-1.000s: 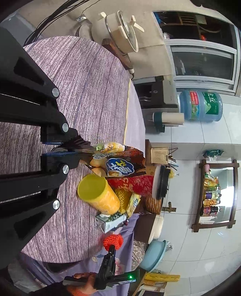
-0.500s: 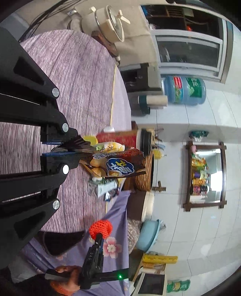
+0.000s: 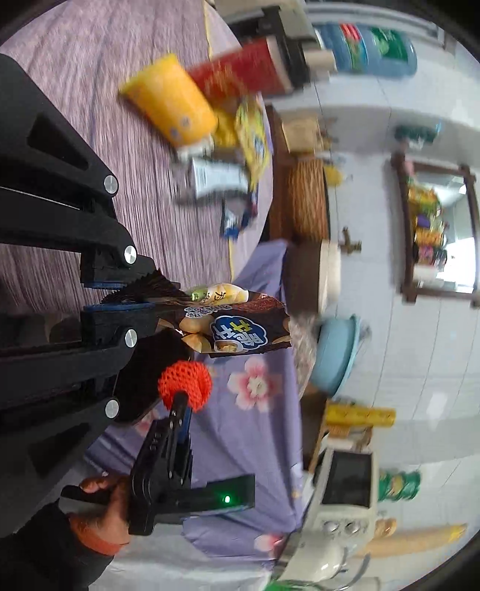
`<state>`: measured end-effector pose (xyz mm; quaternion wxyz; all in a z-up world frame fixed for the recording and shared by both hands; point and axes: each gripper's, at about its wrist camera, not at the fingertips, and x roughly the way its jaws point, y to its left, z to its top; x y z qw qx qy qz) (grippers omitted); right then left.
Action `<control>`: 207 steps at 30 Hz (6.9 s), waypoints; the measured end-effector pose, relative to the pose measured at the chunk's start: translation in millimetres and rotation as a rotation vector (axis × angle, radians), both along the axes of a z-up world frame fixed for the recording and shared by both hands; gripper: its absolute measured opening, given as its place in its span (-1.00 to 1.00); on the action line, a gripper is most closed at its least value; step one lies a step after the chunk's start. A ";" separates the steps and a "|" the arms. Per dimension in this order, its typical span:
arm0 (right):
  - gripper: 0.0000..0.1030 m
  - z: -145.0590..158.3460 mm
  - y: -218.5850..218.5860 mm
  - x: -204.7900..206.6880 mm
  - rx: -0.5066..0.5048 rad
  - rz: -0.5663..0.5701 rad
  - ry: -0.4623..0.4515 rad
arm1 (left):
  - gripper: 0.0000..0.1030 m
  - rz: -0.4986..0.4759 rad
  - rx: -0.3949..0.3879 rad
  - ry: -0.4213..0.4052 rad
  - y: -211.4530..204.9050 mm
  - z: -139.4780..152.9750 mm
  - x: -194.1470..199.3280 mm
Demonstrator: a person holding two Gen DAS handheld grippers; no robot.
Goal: Collect trash
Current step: 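Carry both items to the black bin while the right tool releases the orange net inside, then open the left tool over the black bin to drop the brown snack bag, then move both tools back from the bin over the table, then grasp the yellow cylindrical can around its body with the left tool, then grasp the yellow snack bag with the right tool while the left tool holds the yellow can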
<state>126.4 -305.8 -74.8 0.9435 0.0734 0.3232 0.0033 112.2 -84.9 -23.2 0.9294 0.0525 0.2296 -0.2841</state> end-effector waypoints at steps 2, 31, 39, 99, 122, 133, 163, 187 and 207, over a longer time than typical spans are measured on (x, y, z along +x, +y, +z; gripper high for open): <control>-0.67 -20.6 -19.8 1.6 0.025 -0.038 0.045 | -0.88 -0.053 0.030 0.002 -29.2 -11.2 2.8; 0.18 -108.3 -100.7 -14.4 0.102 -0.295 0.184 | -0.88 -0.184 0.273 0.298 -174.0 -152.6 75.2; 0.21 -105.2 -126.9 -34.0 0.105 -0.389 0.186 | -0.88 -0.183 0.306 0.330 -190.6 -169.4 86.2; 0.79 38.1 72.9 8.5 -0.004 0.102 -0.094 | 0.90 0.283 0.156 -0.050 88.5 -3.8 -6.6; 0.84 41.2 155.0 42.2 -0.048 0.317 -0.030 | 0.89 0.114 0.425 0.125 143.7 -14.0 131.4; 0.84 37.1 154.1 50.3 -0.056 0.318 -0.013 | 0.55 0.048 0.603 0.184 121.6 -39.0 156.8; 0.83 80.1 224.6 119.6 -0.175 0.477 -0.125 | 0.28 0.257 0.214 0.212 162.7 -26.2 83.0; -0.76 84.8 280.1 158.8 -0.457 0.467 -0.285 | 0.28 0.291 0.144 0.222 171.2 -36.1 60.5; -0.90 136.8 154.3 83.9 -0.232 0.398 -0.304 | 0.28 0.289 0.099 0.192 145.7 -31.7 35.9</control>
